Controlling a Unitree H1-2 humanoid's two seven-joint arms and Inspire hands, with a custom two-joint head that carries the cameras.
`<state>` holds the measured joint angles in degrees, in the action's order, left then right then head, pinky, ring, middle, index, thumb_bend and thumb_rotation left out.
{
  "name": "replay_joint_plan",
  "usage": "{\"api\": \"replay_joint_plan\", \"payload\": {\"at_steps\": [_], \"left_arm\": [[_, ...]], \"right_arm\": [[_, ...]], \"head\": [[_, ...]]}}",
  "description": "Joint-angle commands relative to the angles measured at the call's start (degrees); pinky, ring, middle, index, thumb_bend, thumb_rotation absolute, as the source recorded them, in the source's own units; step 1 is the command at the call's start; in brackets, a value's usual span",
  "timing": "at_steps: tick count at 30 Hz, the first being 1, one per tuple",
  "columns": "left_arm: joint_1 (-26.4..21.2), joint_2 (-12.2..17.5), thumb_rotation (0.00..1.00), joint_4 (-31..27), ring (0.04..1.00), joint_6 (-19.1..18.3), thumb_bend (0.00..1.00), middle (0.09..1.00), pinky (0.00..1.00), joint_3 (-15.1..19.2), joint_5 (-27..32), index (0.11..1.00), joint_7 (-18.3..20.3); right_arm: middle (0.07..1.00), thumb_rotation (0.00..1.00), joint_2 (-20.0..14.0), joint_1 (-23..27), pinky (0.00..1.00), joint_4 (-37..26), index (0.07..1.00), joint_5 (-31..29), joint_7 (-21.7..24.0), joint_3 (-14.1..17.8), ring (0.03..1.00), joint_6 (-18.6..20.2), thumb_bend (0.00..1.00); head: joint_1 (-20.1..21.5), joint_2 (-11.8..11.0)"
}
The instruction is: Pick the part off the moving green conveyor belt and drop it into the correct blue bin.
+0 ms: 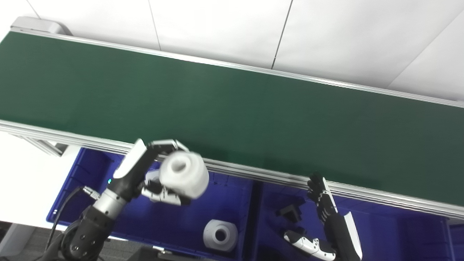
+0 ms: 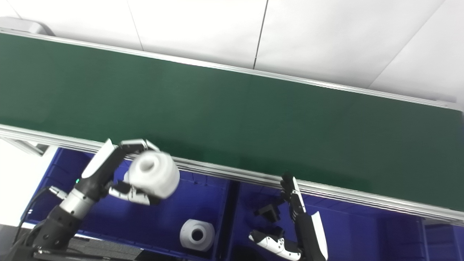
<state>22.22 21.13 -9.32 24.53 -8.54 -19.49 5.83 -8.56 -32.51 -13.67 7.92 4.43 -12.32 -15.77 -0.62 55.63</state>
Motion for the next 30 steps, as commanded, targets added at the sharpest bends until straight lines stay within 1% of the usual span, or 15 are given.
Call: {"api": "replay_joint_plan", "payload": {"at_steps": [1, 8, 10, 12, 13, 14, 15, 16, 17, 18, 19, 22, 25, 28, 30], "left_arm": [[0.4, 1.4, 0.00, -0.8, 0.478, 2.4, 0.50, 0.511, 0.51, -1.1, -0.8, 0.474, -0.7], [-0.4, 3.1, 0.00, 1.7, 0.480, 1.3, 0.50, 0.515, 0.54, -5.4, -6.9, 0.472, 0.4], [-0.7, 3.0, 0.00, 1.3, 0.481, -1.3, 0.50, 0.517, 0.56, -6.0, -9.0, 0.471, 2.3], [-1.4, 2.9, 0.00, 0.0, 0.610, -5.2, 0.51, 0.531, 0.59, -6.9, -12.0, 0.470, 5.1], [-1.7, 2.9, 0.04, -0.5, 0.655, -6.5, 0.50, 0.631, 0.60, -7.2, -12.9, 0.487, 6.1], [-2.3, 2.7, 0.05, -1.5, 0.699, -9.3, 0.50, 0.694, 0.70, -7.9, -16.1, 0.495, 8.0], [-2.6, 2.6, 0.06, -2.1, 0.729, -11.2, 0.50, 0.724, 0.79, -8.3, -18.3, 0.498, 9.2], [-3.2, 2.7, 0.06, -3.5, 0.733, -13.9, 0.50, 0.728, 0.80, -9.5, -23.9, 0.498, 11.2], [-3.5, 2.8, 0.30, -4.4, 0.775, -15.8, 0.49, 0.766, 0.86, -10.3, -27.9, 0.630, 12.6], [-3.8, 2.4, 0.43, -5.9, 0.796, -18.4, 0.49, 0.786, 0.89, -11.4, -32.8, 0.698, 15.0], [-3.9, 2.1, 0.69, -6.9, 0.849, -20.3, 0.54, 0.836, 0.95, -12.1, -36.1, 0.780, 16.7], [-4.7, 1.4, 0.94, -9.3, 0.942, -24.4, 0.63, 0.930, 0.99, -14.1, -42.5, 0.880, 22.6], [-4.9, 0.6, 0.99, -10.8, 0.994, -26.8, 0.77, 0.993, 1.00, -14.9, -45.4, 0.953, 25.6], [-3.9, 0.2, 0.99, -11.0, 1.000, -26.8, 0.83, 1.000, 1.00, -14.2, -44.8, 0.992, 23.7], [-2.8, -0.4, 0.95, -10.8, 1.000, -26.0, 0.88, 1.000, 1.00, -12.9, -42.6, 0.999, 19.7]], "right_arm": [[0.970, 0.46, -0.5, -0.1, 0.92, -2.5, 0.990, -1.3, 0.5, 0.6, 0.960, 0.3, 0.92], [0.960, 0.44, -1.7, 0.9, 0.94, -1.9, 0.988, -3.5, 2.1, 1.7, 0.954, -0.3, 0.91], [0.957, 0.44, -1.6, 1.3, 0.94, -1.6, 0.987, -3.8, 2.3, 1.8, 0.952, -0.3, 0.91], [0.955, 0.43, -1.7, 1.6, 0.94, -1.3, 0.984, -4.5, 2.4, 2.1, 0.951, -0.4, 0.91], [0.958, 0.42, -1.7, 1.7, 0.94, -1.2, 0.985, -4.7, 2.5, 2.2, 0.951, -0.4, 0.91], [0.962, 0.43, -1.7, 1.7, 0.94, -1.2, 0.988, -4.6, 2.5, 2.4, 0.952, -0.1, 0.90], [0.965, 0.43, -1.7, 1.7, 0.94, -1.2, 0.991, -4.5, 2.5, 2.5, 0.953, 0.0, 0.90], [0.965, 0.44, -1.5, 1.8, 0.94, -1.4, 0.991, -4.3, 2.5, 2.6, 0.953, 0.2, 0.90], [0.964, 0.44, -1.4, 1.8, 0.94, -1.4, 0.991, -4.2, 2.5, 2.6, 0.951, 0.3, 0.90], [0.964, 0.44, -1.3, 1.9, 0.94, -1.4, 0.991, -4.2, 2.4, 2.7, 0.950, 0.3, 0.90], [0.964, 0.44, -1.2, 1.9, 0.93, -1.5, 0.990, -4.1, 2.4, 2.7, 0.950, 0.2, 0.90], [0.965, 0.45, -1.2, 1.8, 0.93, -1.5, 0.992, -3.7, 2.4, 2.8, 0.952, 0.3, 0.90], [0.964, 0.45, -1.1, 1.5, 0.92, -1.6, 0.993, -3.3, 2.3, 2.9, 0.951, 0.1, 0.90], [0.966, 0.44, -0.8, 1.1, 0.92, -1.6, 0.994, -3.0, 2.1, 2.8, 0.951, -0.1, 0.91], [0.965, 0.45, -0.8, 0.9, 0.92, -1.5, 0.992, -2.7, 2.1, 2.8, 0.949, -0.4, 0.91]], "head": [[-0.2, 0.1], [-2.0, 0.5], [-2.3, 0.3], [-2.1, 0.1], [-2.1, 0.1], [-2.1, 0.1], [-2.1, 0.1], [-2.1, 0.1], [-2.0, 0.0], [-1.8, 0.0], [-1.8, 0.0], [-1.6, -0.1], [-1.6, -0.3], [-1.5, -0.4], [-1.3, -0.4]]}}
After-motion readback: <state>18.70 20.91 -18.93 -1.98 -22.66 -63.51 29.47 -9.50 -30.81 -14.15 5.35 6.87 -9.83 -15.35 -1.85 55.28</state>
